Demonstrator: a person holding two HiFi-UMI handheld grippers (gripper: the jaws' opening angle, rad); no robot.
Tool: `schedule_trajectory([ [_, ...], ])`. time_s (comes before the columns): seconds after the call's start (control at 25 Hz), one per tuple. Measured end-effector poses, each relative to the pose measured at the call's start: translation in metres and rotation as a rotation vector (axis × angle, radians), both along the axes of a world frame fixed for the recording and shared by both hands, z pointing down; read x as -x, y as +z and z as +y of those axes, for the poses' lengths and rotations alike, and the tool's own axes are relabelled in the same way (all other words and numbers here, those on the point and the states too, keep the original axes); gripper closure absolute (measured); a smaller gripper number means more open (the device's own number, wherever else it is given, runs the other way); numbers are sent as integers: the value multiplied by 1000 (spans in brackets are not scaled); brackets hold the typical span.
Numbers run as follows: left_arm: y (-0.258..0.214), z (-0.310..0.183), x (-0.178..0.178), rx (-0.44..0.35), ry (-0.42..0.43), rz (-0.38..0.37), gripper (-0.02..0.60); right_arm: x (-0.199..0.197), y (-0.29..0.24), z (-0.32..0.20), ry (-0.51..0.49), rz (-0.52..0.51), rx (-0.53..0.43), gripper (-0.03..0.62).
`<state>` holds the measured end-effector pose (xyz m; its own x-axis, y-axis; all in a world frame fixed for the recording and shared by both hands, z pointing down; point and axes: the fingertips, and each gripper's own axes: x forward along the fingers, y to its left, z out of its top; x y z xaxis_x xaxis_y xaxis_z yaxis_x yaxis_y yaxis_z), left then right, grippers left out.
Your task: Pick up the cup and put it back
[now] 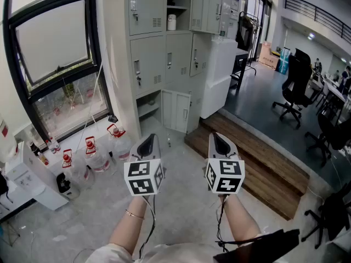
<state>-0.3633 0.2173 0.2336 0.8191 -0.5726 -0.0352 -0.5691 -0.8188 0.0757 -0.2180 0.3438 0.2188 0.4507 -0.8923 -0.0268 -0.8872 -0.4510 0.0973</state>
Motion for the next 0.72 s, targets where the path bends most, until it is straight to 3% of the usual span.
schedule_trajectory([
  [0.44, 15, -31, 18, -9, 32, -48, 572, 18, 15, -30, 21, -32, 17, 603],
  [0.72, 26, -56, 8, 23, 29, -29, 572, -4, 30, -45, 70, -79, 20, 603],
])
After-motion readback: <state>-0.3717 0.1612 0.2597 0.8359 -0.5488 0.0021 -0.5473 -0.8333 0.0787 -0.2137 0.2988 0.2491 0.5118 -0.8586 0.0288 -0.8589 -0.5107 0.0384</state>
